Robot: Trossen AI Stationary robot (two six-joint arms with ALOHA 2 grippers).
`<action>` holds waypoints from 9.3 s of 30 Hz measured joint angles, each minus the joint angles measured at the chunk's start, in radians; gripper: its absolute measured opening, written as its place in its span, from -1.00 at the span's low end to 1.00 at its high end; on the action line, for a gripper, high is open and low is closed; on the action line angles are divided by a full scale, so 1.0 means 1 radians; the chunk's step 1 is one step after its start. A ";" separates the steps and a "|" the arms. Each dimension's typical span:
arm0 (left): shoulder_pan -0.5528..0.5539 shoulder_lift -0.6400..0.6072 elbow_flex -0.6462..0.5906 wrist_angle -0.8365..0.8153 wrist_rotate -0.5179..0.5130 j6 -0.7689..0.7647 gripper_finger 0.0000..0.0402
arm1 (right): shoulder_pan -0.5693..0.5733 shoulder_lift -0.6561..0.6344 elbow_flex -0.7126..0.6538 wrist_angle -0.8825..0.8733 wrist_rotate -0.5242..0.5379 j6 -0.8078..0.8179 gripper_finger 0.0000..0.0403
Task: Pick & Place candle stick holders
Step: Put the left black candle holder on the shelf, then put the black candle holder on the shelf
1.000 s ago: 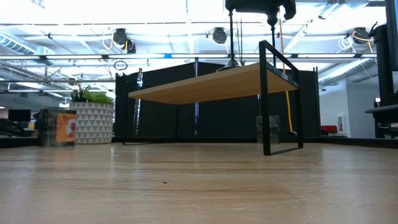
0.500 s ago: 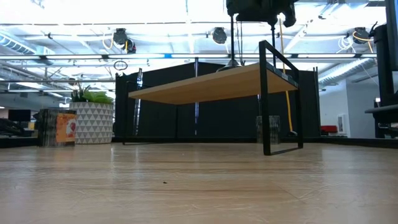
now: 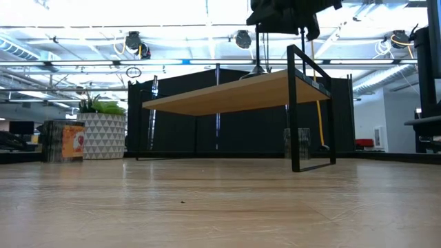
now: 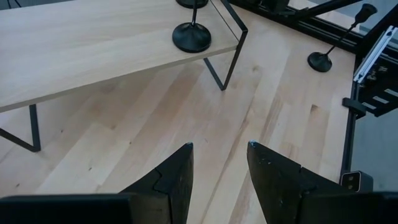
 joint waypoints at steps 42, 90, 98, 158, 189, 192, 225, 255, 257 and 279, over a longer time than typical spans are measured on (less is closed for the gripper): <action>0.000 0.000 0.000 -0.001 0.000 0.020 -0.22 | 0.077 -0.038 0.000 -0.022 0.060 -0.022 -0.92; 0.000 0.000 0.000 -0.001 -0.003 0.018 -0.22 | 0.098 -0.127 0.000 -0.252 0.034 0.037 -0.53; 0.000 0.000 0.000 0.000 -0.003 0.020 -0.22 | 0.144 -0.198 0.000 -0.308 0.038 0.027 -0.53; -0.003 0.000 -0.189 0.322 -0.055 -0.159 -0.22 | 0.423 -0.794 0.000 -1.090 -1.248 1.086 -0.54; -0.003 -0.457 -0.899 1.218 0.193 0.489 -0.22 | 0.706 -0.566 0.172 -0.942 -0.875 1.163 -0.54; -0.003 -0.554 -0.943 1.202 0.211 0.504 -0.22 | 0.719 -0.529 0.211 -0.988 -0.839 1.215 -0.54; -0.004 -0.681 -1.000 1.182 0.207 0.470 -0.22 | 0.719 -0.479 0.225 -1.010 -0.752 1.334 -0.54; -0.004 -0.681 -1.000 1.126 0.209 0.412 -0.22 | 0.763 -0.297 0.539 -1.280 -0.598 1.326 -0.54; -0.004 -0.681 -1.000 1.127 0.209 0.413 -0.22 | 0.782 -0.250 0.607 -1.445 -0.644 1.406 -0.54; -0.004 -0.681 -1.000 1.129 0.184 0.407 -0.22 | 0.904 0.006 0.686 -1.863 -0.932 1.773 -0.54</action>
